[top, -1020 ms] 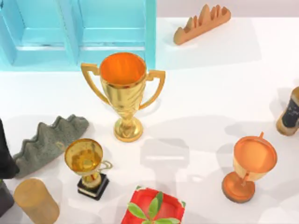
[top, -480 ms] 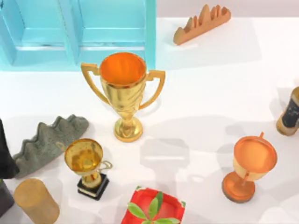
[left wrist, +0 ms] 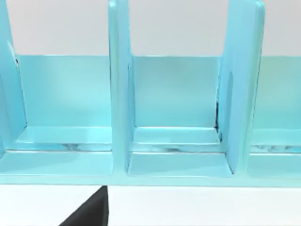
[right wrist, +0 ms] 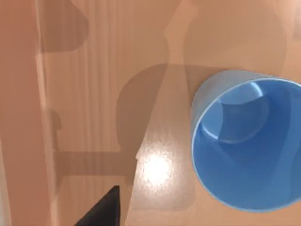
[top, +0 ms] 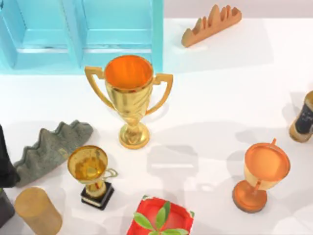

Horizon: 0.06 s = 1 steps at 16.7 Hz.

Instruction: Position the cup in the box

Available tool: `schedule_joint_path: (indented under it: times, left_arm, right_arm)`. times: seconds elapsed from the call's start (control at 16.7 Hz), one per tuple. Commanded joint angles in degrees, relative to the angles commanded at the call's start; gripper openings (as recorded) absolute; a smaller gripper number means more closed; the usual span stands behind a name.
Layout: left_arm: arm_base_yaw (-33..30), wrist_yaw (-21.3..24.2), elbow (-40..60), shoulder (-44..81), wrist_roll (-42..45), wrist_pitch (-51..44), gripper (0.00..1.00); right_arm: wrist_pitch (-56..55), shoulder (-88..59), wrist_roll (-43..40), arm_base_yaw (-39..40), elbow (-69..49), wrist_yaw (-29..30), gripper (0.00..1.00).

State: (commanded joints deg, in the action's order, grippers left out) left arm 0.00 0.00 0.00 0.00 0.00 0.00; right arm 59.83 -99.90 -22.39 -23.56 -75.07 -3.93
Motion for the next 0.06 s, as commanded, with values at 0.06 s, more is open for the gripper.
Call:
schedule_joint_path:
  times: [0.06]
  left_arm:
    - [0.0,0.0,0.0,0.0,0.0,0.0,1.00]
  right_arm:
    - [0.0,0.0,0.0,0.0,0.0,0.0,1.00]
